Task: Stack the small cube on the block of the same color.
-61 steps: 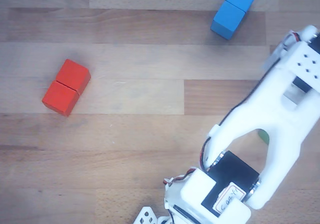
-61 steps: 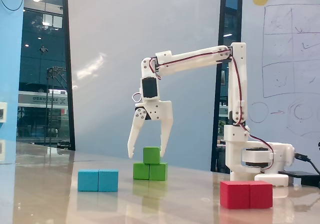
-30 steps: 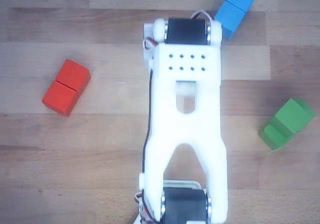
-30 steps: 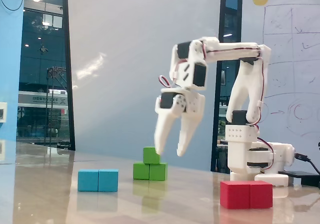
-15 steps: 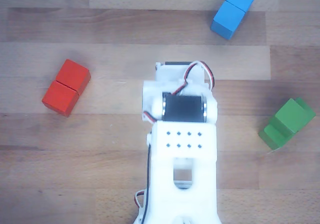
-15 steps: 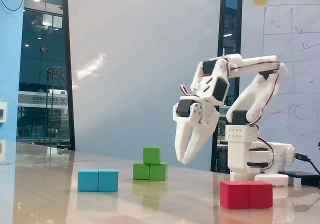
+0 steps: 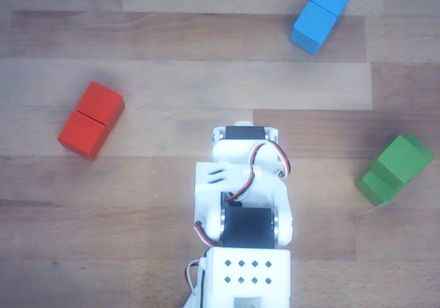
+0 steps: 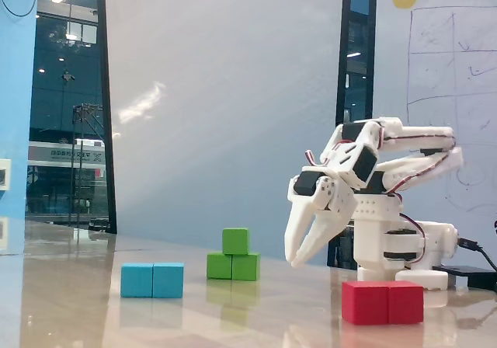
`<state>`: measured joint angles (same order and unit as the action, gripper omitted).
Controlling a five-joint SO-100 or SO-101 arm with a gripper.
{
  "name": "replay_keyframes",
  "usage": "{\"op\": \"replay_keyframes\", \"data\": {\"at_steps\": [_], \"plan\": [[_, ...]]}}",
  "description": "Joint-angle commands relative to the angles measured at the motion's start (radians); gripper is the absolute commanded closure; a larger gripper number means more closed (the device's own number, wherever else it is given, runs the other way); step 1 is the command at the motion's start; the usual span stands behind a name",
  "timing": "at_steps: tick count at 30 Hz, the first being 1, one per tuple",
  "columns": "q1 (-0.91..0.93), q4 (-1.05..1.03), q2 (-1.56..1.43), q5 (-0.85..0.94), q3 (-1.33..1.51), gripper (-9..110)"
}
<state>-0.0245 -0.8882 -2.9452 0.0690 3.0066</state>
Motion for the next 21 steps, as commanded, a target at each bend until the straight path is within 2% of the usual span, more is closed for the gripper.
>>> {"op": "replay_keyframes", "data": {"at_steps": [1,13,21], "plan": [[0.000,-0.020,-0.114,0.003,0.008,101],[0.002,-0.364,-0.373,0.002,0.015,101],[0.002,-0.416,-0.503,-0.005,0.041,102]]}}
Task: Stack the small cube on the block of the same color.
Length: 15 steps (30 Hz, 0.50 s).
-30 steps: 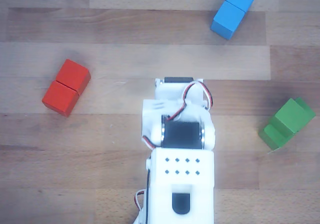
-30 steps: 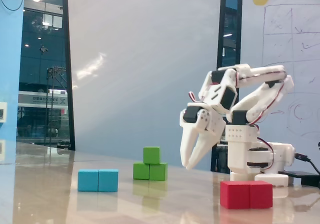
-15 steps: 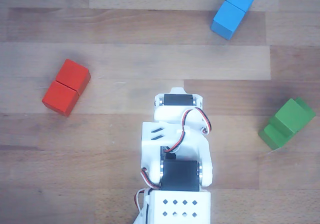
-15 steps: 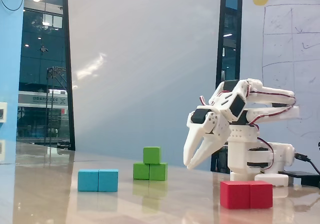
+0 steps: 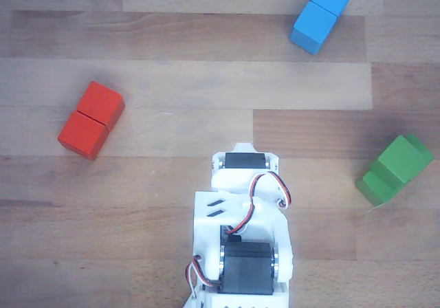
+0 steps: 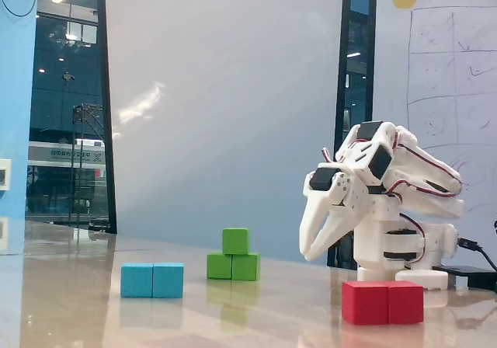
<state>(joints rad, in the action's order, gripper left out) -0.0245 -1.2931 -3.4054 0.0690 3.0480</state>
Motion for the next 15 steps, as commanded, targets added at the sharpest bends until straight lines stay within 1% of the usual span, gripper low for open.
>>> {"op": "replay_keyframes", "data": {"at_steps": [1,11,15], "plan": [[0.002,-0.011,-0.044,-0.005,0.002,102],[0.003,-0.011,-0.054,-0.008,0.009,102],[0.043,-0.011,-0.052,-0.011,0.009,102]]}}
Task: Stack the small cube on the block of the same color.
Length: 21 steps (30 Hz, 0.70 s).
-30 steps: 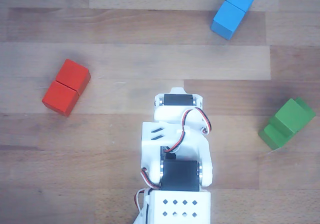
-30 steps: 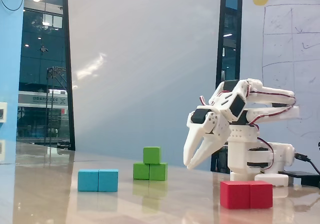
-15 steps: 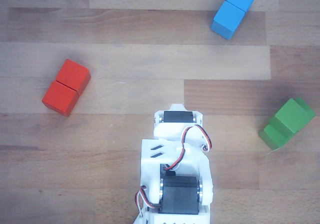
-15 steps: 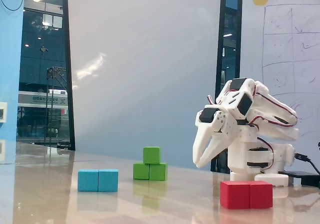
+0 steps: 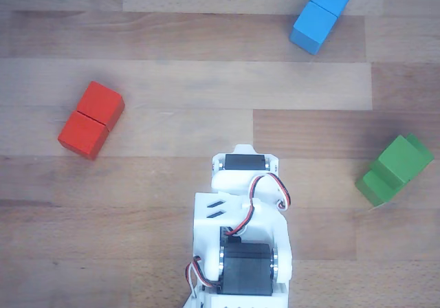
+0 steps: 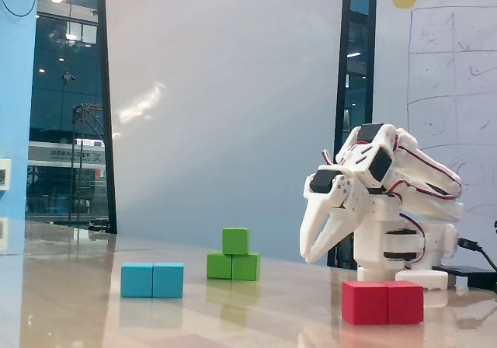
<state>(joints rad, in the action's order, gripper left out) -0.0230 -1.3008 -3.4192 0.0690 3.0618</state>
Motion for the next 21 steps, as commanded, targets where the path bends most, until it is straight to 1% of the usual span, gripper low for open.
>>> {"op": "replay_keyframes", "data": {"at_steps": [1,21], "plan": [[0.048,-0.003,-0.038,-0.011,-0.005,102],[0.054,-0.005,-0.034,-0.009,-0.012,102]]}}
